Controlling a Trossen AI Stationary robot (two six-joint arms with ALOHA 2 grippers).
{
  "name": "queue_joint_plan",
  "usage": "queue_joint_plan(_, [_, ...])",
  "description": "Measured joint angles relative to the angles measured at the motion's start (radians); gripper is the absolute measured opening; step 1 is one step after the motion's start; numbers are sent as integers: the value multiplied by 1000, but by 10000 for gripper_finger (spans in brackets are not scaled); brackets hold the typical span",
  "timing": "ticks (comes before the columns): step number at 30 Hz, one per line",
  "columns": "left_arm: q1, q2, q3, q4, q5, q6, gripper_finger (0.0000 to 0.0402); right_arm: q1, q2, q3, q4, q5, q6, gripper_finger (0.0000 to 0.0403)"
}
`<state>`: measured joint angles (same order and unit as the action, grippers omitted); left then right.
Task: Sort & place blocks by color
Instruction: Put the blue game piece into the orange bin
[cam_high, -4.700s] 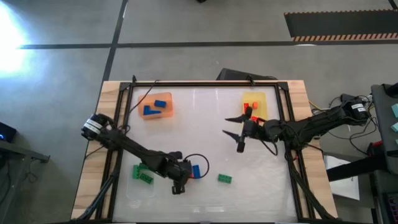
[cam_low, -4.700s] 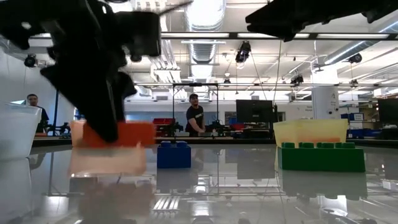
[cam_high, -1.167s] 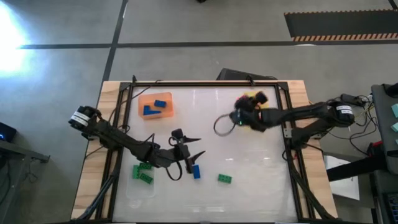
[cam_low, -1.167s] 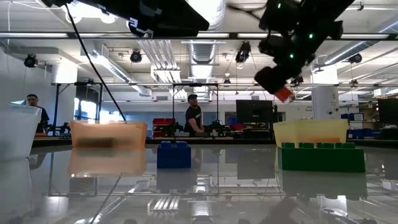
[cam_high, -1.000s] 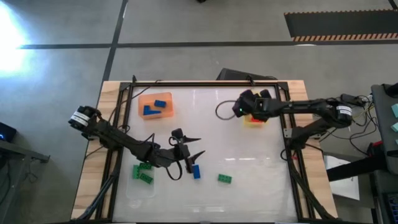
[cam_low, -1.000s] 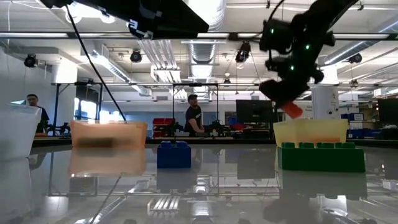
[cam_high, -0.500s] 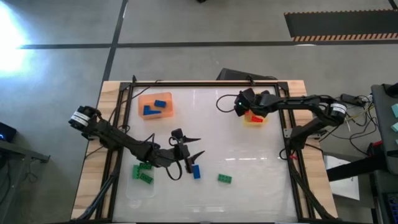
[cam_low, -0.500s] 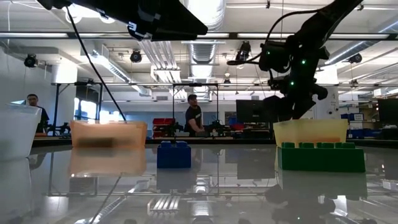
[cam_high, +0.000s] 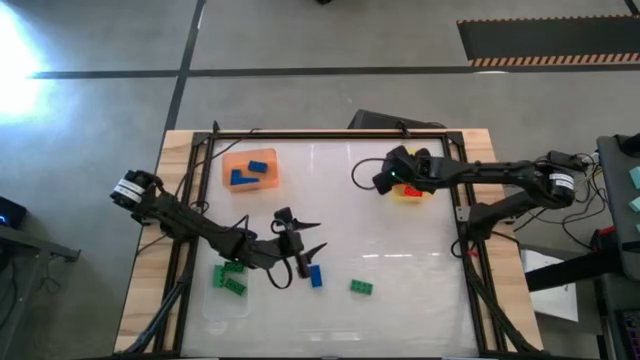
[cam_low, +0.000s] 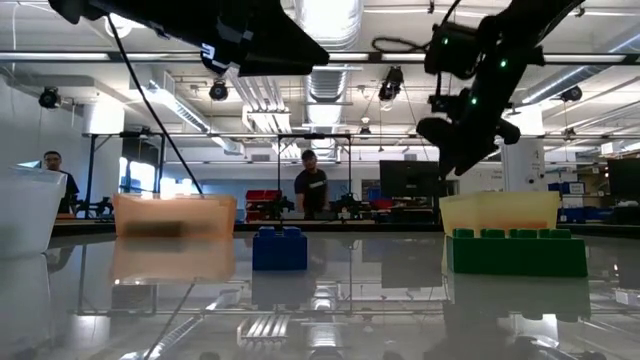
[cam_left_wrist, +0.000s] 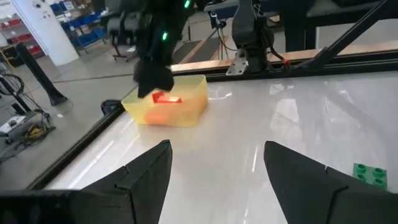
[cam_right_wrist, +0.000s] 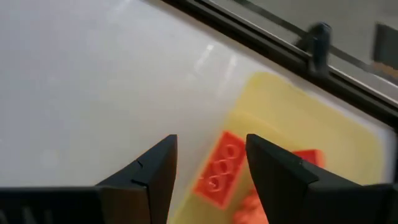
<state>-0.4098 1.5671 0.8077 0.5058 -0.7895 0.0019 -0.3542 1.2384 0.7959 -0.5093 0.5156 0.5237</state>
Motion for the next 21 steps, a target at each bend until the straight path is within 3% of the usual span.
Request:
queue_joint_plan(4, [0,0,-20,-2,41,-38,238,98,-51,0,3,-2,0,180])
queue_joint_plan(10, [0,0,-17,-101,283,-99,237,276,-106,0,17,-22,-6,173])
queue_joint_plan(13, [0,0,22,-259,414,-99,237,362,-119,0,29,-30,-11,171])
queue_joint_plan(18, [32,8,140,-638,726,-59,237,460,-124,0,35,-27,-11,171])
queue_joint_plan(21, [50,22,204,-788,813,31,237,495,-118,0,45,-25,-10,169])
